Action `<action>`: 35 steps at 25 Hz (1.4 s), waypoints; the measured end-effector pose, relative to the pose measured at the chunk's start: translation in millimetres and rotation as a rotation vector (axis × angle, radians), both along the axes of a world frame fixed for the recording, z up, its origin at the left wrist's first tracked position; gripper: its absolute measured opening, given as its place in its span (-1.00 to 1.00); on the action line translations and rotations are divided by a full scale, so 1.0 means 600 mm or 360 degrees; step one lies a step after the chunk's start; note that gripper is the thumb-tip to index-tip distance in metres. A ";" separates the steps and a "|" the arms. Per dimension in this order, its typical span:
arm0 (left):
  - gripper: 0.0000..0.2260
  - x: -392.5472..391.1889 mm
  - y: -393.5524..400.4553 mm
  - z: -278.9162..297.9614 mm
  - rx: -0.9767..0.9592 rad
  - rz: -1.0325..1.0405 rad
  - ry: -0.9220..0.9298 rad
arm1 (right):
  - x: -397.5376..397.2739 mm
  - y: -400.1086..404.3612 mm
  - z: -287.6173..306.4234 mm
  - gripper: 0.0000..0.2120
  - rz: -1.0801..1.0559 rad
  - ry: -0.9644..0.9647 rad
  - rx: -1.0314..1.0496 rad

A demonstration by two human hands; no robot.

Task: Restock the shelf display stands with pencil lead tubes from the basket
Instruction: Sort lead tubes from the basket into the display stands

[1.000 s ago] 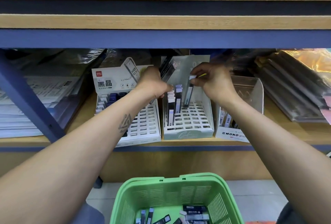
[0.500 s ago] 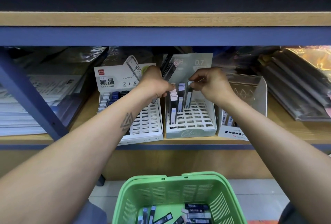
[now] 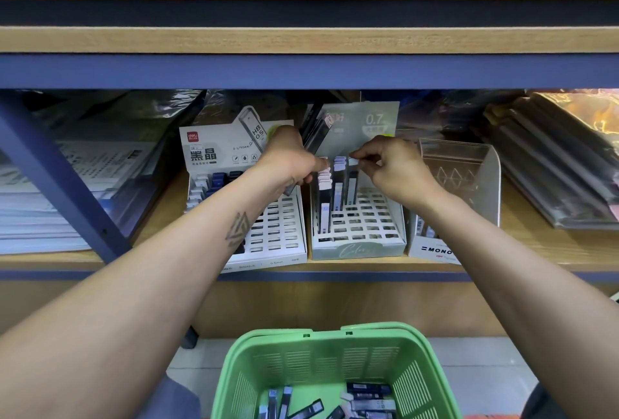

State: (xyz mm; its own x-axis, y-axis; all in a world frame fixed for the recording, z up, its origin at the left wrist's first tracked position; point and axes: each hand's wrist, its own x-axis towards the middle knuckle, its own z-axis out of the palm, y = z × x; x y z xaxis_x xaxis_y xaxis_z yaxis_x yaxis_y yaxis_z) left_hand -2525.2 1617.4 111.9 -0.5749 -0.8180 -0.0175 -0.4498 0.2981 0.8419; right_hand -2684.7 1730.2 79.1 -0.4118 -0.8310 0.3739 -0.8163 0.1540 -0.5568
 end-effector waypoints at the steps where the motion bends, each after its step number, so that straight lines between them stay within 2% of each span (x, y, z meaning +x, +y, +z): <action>1: -0.66 0.003 -0.002 0.002 0.0009 -0.0001 0.0038 | 0.000 0.003 0.000 -0.77 -0.0006 -0.0031 0.0006; 4: -0.62 0.013 0.001 0.009 0.0098 -0.0074 0.0118 | 0.005 0.012 0.015 -0.70 -0.0016 -0.0134 -0.0074; 8: -0.73 0.024 0.015 0.013 0.0262 -0.0410 0.0104 | 0.046 0.014 0.049 -0.77 0.0295 -0.1100 -0.0413; 10: -0.81 0.026 0.026 0.012 0.0263 -0.0535 0.0097 | 0.060 0.014 0.055 -0.79 0.0321 -0.1316 -0.0488; 13: -0.82 0.031 0.036 0.012 0.0357 -0.0562 0.0117 | 0.064 0.015 0.057 -0.81 0.0272 -0.1425 -0.0519; 15: -0.72 0.034 0.038 0.013 0.0473 -0.0503 0.0163 | 0.062 0.018 0.058 -0.84 0.0263 -0.1504 -0.0514; 19: -0.63 0.047 0.031 0.023 0.0841 -0.0381 0.0435 | 0.050 0.022 0.060 -0.90 0.0304 -0.1636 -0.0537; 23: -0.65 0.065 0.020 0.031 0.1051 -0.0531 0.0410 | 0.041 0.024 0.062 -0.85 0.0353 -0.1854 -0.0679; 26: -0.59 0.067 0.015 0.030 0.0947 -0.0463 0.0449 | 0.040 0.022 0.057 -0.79 0.0409 -0.1978 -0.0659; 30: -0.81 0.061 0.014 0.022 0.0638 -0.0317 0.0589 | 0.041 0.021 0.057 -0.79 0.0295 -0.1903 -0.0621; 32: -0.82 0.057 0.016 0.020 0.0614 -0.0298 0.0591 | 0.037 0.024 0.061 -0.83 0.0252 -0.1900 -0.0626; 35: -0.79 0.052 0.016 0.019 0.0539 -0.0253 0.0510 | 0.024 0.031 0.066 -0.78 0.0208 -0.1865 -0.0616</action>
State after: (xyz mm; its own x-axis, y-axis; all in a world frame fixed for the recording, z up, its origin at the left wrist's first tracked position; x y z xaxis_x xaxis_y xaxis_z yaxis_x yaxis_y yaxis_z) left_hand -2493.8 1627.0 123.1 -0.7121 -0.6987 -0.0692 -0.1235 0.0275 0.9920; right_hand -2670.4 1749.1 118.8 -0.5853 -0.8081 0.0663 0.2070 -0.2281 -0.9514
